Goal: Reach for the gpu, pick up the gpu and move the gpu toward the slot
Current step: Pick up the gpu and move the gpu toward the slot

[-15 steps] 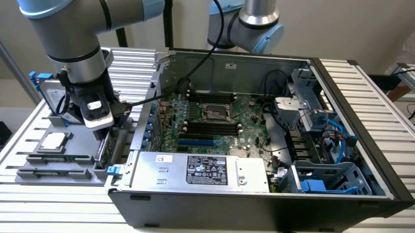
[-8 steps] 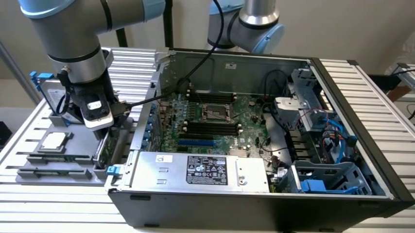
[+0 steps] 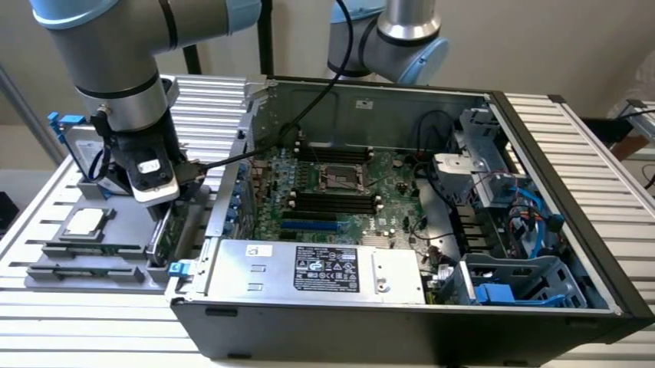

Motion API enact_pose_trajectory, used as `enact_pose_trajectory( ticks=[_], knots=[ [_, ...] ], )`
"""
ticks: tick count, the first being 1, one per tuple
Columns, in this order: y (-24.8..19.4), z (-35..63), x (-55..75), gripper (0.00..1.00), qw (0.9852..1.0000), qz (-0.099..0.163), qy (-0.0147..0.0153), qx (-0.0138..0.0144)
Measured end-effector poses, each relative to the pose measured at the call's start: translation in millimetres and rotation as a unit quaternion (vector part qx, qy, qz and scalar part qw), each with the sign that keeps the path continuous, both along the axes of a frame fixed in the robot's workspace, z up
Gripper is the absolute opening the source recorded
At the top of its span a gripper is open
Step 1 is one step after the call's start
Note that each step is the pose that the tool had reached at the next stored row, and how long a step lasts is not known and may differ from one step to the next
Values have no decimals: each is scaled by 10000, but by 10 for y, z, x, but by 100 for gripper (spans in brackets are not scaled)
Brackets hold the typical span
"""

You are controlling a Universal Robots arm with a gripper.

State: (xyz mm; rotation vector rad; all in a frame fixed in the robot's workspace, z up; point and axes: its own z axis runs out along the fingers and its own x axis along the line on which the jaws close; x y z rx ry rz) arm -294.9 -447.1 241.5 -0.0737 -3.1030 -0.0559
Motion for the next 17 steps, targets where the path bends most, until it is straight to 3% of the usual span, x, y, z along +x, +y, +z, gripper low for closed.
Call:
enact_pose_trajectory(
  ticks=[12,17],
  knots=[
    [-1,105,0,26,10000,0,1,17],
    [-1,211,0,26,10000,0,1,29]
  ],
)
